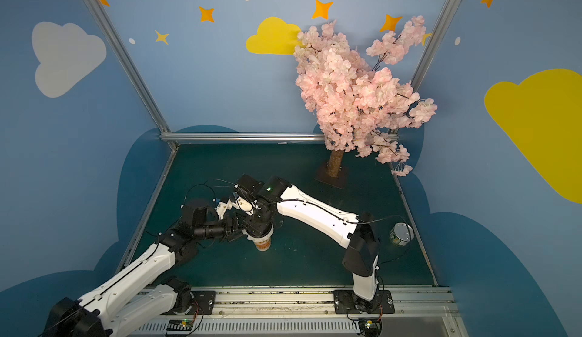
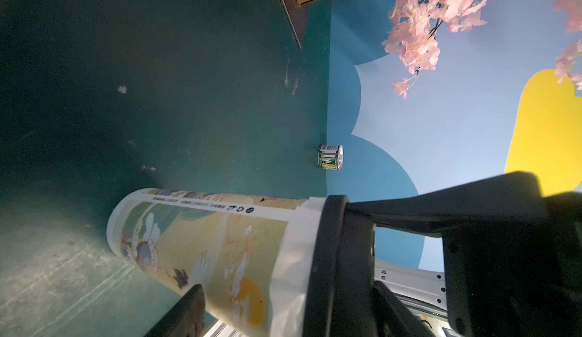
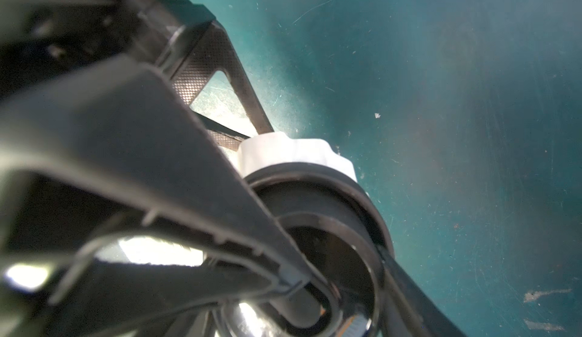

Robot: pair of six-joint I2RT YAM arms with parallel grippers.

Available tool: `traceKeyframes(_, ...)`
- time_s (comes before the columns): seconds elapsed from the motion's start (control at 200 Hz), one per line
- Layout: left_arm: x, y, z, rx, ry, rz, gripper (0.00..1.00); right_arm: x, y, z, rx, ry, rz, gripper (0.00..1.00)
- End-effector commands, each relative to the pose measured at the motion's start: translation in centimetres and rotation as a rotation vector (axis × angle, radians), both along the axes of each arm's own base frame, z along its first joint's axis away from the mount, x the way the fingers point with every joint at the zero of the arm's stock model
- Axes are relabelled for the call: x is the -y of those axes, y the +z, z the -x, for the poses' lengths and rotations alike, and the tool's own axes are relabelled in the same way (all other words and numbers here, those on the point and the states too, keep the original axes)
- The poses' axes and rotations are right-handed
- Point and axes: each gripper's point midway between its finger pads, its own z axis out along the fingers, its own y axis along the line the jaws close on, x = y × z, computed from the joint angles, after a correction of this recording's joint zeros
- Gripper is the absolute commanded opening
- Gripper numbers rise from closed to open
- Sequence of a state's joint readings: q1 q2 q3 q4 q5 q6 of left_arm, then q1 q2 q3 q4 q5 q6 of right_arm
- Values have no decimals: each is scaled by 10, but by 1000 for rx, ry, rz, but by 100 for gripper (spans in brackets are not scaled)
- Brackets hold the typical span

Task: Put the leak-proof paper on the milk tea cups
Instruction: Secure the cup lid on the cup.

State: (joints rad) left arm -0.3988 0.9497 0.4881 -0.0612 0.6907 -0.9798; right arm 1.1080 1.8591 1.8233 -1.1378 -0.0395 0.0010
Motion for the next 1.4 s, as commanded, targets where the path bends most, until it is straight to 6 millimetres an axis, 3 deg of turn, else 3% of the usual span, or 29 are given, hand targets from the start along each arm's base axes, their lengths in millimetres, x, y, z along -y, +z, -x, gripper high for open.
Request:
traceKeyframes(0.0,-7,-37,23,-111,-56,-95,78,4,-44,22,-136,16,113,72)
traceKeyframes(0.29,-11,-58,31,-154,-78,-175,75,-3,-11,6,-55,-2,43,81)
traceKeyframes(0.596,-15,-68,33,-177,-66,-208,72,-7,47,-13,52,-13,-75,86)
traceKeyframes(0.796,-17,-72,33,-185,-55,-218,70,12,96,-19,73,-108,-216,85)
traceKeyframes(0.871,-16,-73,32,-187,-56,-217,70,25,106,-18,32,-202,-304,81)
traceKeyframes(1.001,-16,-73,31,-190,-52,-216,69,47,102,-12,-118,-406,-481,61)
traceKeyframes(1.147,-16,-76,32,-200,-49,-214,69,60,75,-2,-329,-631,-664,31)
traceKeyframes(1.257,-17,-78,32,-201,-45,-218,69,59,60,4,-445,-698,-750,31)
traceKeyframes(1.392,-16,-77,30,-201,-45,-220,68,51,36,10,-554,-723,-763,40)
